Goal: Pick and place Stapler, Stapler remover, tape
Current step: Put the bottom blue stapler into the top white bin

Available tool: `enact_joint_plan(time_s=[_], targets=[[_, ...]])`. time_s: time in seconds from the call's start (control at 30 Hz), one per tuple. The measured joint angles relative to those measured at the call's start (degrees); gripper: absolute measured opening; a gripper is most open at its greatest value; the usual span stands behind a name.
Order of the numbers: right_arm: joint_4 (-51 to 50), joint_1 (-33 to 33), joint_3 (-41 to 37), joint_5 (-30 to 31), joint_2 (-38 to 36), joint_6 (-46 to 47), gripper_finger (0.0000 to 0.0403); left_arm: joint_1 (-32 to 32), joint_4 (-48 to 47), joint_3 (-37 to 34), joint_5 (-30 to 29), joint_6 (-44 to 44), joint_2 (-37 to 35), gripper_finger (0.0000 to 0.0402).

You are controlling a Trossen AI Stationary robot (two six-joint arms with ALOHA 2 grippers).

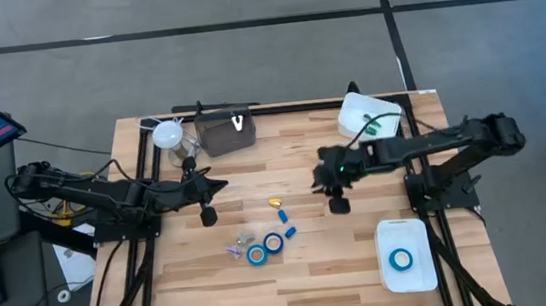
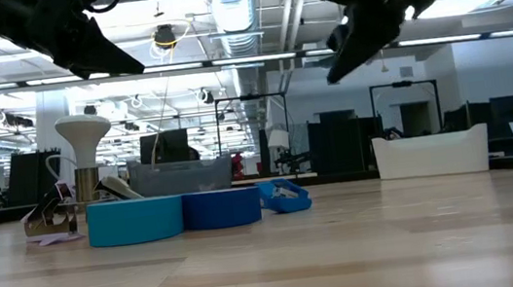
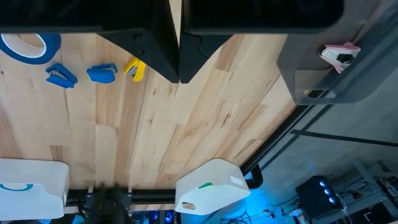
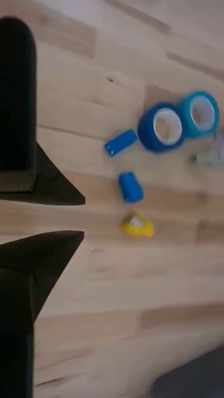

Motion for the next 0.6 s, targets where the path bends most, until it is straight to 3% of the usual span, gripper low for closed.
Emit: enact_joint_plan(time_s=[0.2,0.6], targets=[[8.38,2.57,0.05,0.02,7.22,-6.22,0.0068,0.02,-0.07,0.0,0.0,0.0,0.0,0.0003],[8.17,4.84,5.44,-3.3,21.82,-7.46,0.0066,0.01,-0.06,0.0,0.0,0.01,0.0,0.0003]])
